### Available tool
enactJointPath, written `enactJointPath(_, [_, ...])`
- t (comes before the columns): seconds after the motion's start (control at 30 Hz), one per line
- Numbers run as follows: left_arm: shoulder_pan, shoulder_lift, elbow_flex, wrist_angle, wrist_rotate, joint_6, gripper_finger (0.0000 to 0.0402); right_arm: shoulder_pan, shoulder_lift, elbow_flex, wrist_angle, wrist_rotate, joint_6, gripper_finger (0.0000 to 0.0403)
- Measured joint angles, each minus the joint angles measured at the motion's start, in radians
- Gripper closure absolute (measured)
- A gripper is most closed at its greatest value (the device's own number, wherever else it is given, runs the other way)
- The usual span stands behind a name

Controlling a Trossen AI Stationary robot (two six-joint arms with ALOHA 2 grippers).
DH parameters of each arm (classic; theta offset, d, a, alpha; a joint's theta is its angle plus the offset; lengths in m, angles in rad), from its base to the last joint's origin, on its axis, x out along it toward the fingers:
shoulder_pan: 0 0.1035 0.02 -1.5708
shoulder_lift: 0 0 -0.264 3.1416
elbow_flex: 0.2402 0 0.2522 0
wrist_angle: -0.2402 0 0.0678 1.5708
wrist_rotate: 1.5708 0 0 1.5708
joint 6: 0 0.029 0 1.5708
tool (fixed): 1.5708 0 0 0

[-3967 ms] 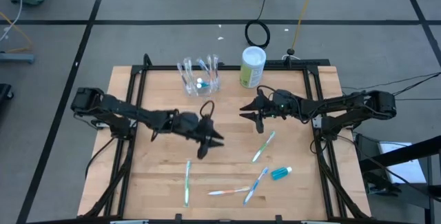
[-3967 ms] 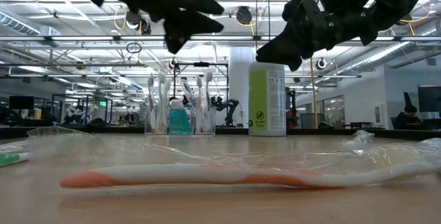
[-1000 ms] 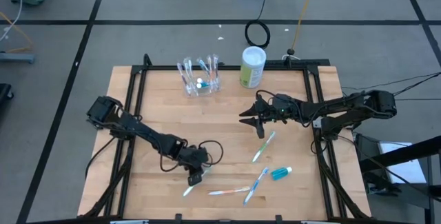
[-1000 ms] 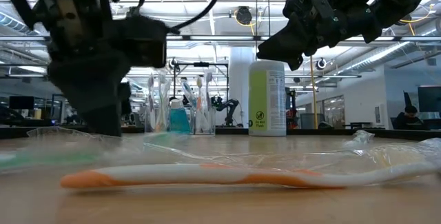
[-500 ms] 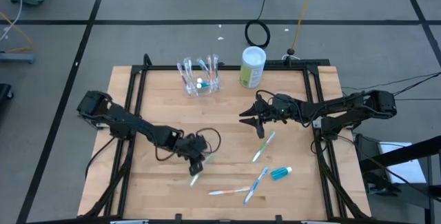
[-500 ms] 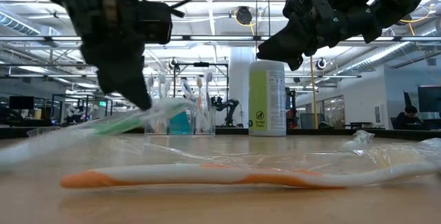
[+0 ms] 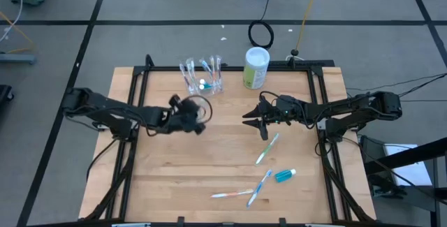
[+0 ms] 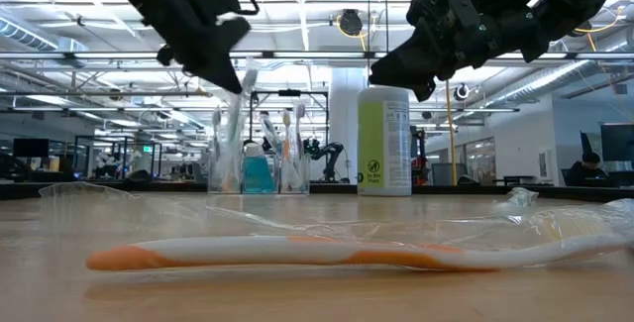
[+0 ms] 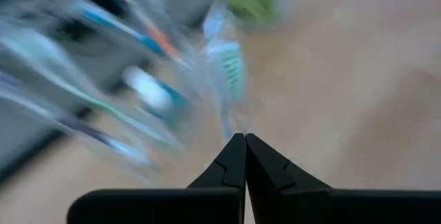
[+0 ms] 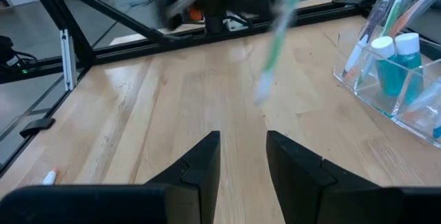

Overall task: Pick & Place toothbrushing station
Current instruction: Put the left green toothbrush into the transparent organizer

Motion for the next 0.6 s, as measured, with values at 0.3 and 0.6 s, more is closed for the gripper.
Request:
enactJointPath(0.3, [0.208, -0.017, 0.0, 0.254, -0.167, 0.327, 0.04, 0.0, 0.0, 0.0, 0.0, 0.0, 0.0, 0.0291])
enactJointPath(0.6, [0.344, -0.033, 0.001, 0.45, -0.204, 0.527, 0.0401, 0.0, 0.0, 0.0, 0.001, 0.0, -0.01, 0.0291])
